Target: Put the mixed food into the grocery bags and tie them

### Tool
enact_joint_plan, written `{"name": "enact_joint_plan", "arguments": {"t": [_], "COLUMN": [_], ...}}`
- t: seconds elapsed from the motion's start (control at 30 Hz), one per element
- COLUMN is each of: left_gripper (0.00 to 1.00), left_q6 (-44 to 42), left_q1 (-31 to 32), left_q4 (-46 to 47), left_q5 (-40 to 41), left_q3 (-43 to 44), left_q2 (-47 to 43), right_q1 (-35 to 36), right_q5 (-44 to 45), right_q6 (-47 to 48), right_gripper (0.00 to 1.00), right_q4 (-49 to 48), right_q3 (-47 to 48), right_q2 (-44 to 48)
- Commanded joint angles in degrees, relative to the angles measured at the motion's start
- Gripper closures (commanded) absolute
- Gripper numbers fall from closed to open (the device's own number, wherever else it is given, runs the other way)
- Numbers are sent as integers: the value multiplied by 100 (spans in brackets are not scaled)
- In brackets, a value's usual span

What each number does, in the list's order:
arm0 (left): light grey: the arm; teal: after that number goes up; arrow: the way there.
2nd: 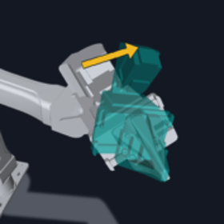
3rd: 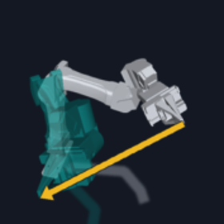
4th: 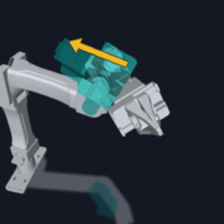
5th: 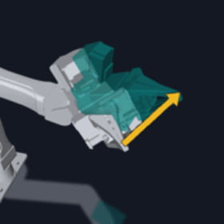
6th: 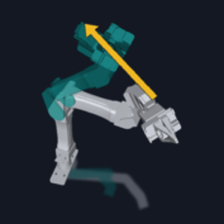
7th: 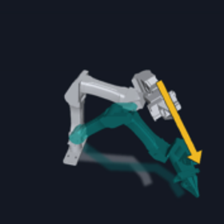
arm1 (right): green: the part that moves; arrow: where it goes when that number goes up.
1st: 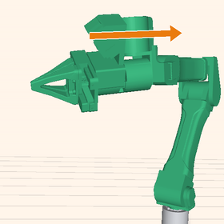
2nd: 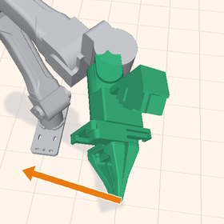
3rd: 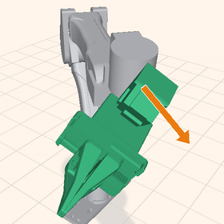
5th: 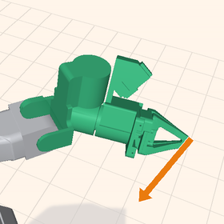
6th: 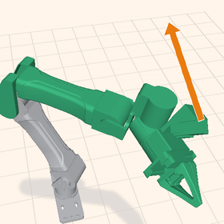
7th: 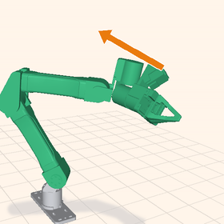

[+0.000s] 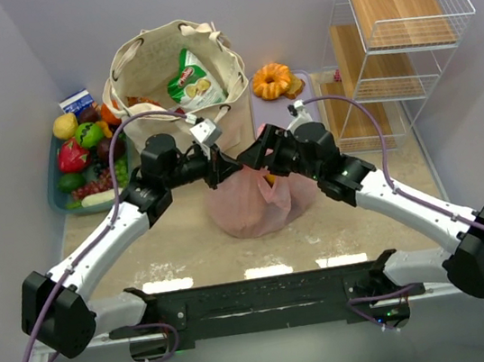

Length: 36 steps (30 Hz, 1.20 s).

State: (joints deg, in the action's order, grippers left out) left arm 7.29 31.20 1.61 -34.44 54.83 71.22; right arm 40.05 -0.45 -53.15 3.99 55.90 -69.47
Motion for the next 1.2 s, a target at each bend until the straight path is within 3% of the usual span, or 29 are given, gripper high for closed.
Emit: {"name": "enact_joint_plan", "arguments": {"t": [0.0, 0.47, 0.7, 0.83, 1.07, 1.17], "left_gripper": [100, 100, 100, 100, 100, 100], "left_q6": [-78, -122, -281, -430, -694, -850], "left_q1": [70, 281, 465, 589, 923, 1019], "left_q4": [323, 472, 507, 420, 191, 156], "left_q5": [-169, -388, -538, -477, -520, -468], "left_q3": [-60, -148, -200, -201, -148, -148], "left_q2": [-214, -275, -311, -267, -170, -126], "right_q1": [-15, -15, -6, -15, -15, -24], "right_q5": [229, 475, 493, 519, 581, 511], "right_q6": [-301, -732, -759, -776, -689, -662], "right_gripper": [25, 24, 29, 38, 63, 84], "right_q4": [-574, -1225, -1295, -1357, -1436, -1480], "right_q3": [-96, -361, -316, -378, -483, -527], "right_q2": [-119, -427, -567, -532, -321, -242]}}
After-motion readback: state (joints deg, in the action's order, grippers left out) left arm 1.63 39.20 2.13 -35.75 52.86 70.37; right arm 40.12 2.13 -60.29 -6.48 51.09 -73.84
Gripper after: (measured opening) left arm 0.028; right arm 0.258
